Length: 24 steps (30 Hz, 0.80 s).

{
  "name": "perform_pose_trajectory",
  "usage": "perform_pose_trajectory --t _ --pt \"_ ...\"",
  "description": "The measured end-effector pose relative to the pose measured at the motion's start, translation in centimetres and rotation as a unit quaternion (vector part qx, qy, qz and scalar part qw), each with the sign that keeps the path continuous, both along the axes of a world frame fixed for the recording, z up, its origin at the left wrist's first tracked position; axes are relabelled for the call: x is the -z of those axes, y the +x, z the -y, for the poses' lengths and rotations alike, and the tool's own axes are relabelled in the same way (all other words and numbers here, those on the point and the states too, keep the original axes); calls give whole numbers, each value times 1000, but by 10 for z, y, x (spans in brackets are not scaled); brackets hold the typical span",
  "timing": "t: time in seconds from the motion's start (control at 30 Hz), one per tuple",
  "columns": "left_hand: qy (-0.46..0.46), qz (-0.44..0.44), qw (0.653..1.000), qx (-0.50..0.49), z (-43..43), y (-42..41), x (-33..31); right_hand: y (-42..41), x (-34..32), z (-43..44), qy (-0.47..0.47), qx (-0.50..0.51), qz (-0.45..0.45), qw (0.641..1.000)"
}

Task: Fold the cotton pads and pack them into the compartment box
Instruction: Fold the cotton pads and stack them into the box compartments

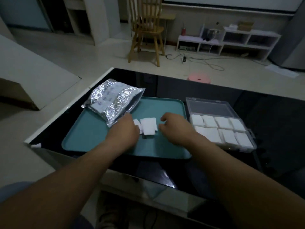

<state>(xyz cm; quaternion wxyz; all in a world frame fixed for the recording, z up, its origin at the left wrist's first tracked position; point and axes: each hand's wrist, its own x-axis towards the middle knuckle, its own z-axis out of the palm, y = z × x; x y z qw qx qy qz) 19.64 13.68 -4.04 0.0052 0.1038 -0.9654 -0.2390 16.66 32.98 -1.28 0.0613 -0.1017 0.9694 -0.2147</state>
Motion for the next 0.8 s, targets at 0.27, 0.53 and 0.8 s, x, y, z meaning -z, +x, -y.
perform_pose_trajectory --t 0.27,0.53,0.8 --pt "-34 29 999 4 5 -18 9 -43 6 47 53 -14 122 991" --pt "37 55 996 51 -3 -29 3 -22 7 34 25 -4 130 991" --pt "104 4 994 33 2 -29 -4 -9 9 20 2 -35 94 995"
